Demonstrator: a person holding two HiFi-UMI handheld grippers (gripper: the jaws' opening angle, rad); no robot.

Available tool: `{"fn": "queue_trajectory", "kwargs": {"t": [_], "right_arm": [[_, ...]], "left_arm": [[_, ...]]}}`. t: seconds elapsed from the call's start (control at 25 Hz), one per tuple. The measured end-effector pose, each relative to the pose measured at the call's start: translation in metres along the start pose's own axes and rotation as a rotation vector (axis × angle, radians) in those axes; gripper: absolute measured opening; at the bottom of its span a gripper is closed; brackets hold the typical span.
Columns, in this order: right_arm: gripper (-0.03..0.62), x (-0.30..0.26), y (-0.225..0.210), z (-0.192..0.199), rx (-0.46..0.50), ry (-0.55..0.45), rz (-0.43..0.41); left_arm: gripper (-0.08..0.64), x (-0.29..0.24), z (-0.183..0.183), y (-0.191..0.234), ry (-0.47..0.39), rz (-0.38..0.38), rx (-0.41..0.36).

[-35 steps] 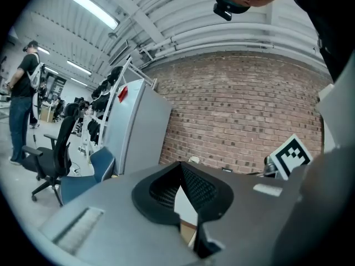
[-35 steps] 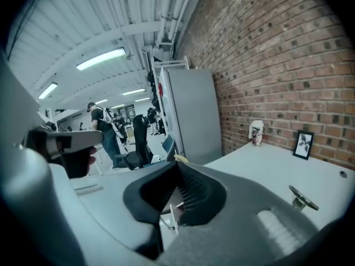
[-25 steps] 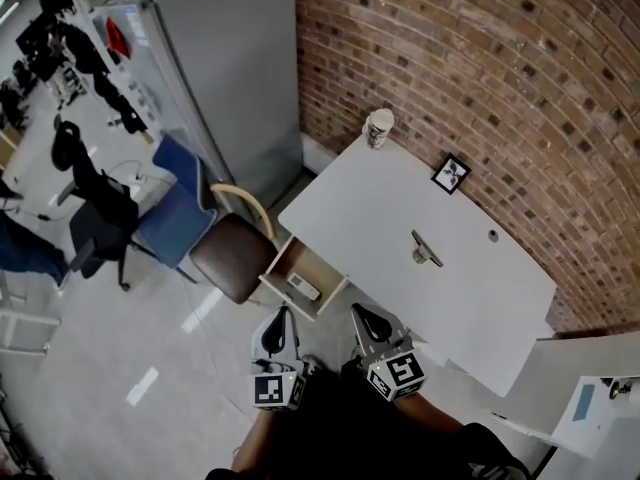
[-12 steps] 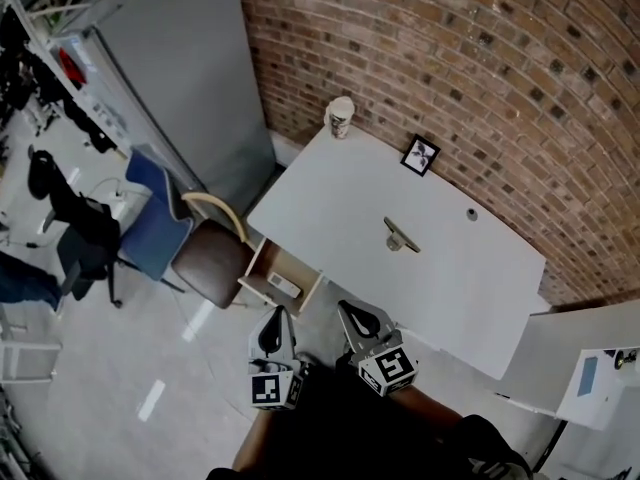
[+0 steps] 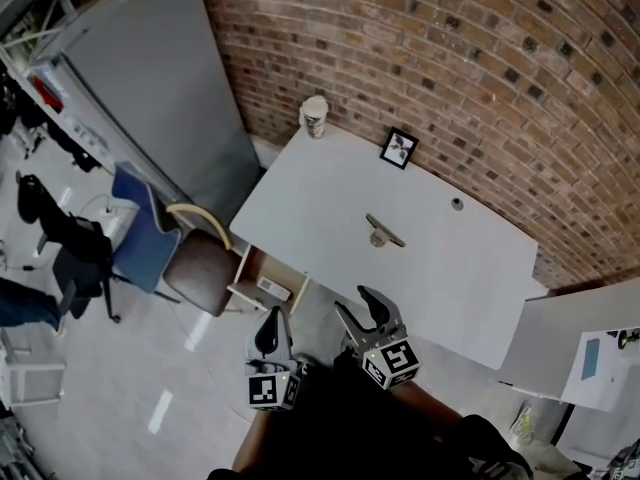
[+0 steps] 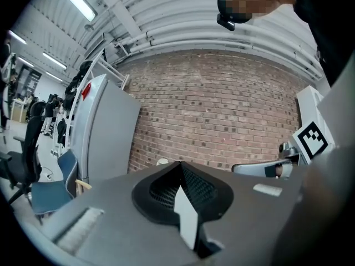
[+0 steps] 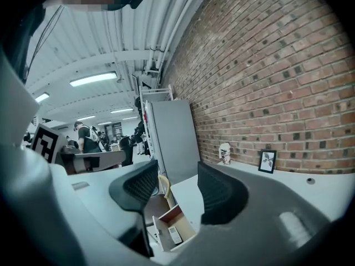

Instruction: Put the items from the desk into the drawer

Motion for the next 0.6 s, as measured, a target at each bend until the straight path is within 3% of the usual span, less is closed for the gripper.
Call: {"fn": "queue_trajectory", "kwargs": {"t": [0.36,0.6], "right_arm": [[0.229,0.015,-0.044,-0.003,-0.021,-0.005,0.061],[0.229,0.025,-0.084,0.004,-0.026,0.004,0.091]], "left_arm": [[0.02,-0.033,-0.009,-0.027,-0.001,0.002,0.043],[0.02,-0.058,-0.003,-0.053,0.01,0.032,0.011]]}}
Point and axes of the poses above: the fingertips, and each gripper's own axes: x backward along the fingers, y to its left, z out of its underside, the point moved 5 cm from there along x, backward along the fingers, and after that the axes turned 6 degrees about z, right-handed, at the moved point
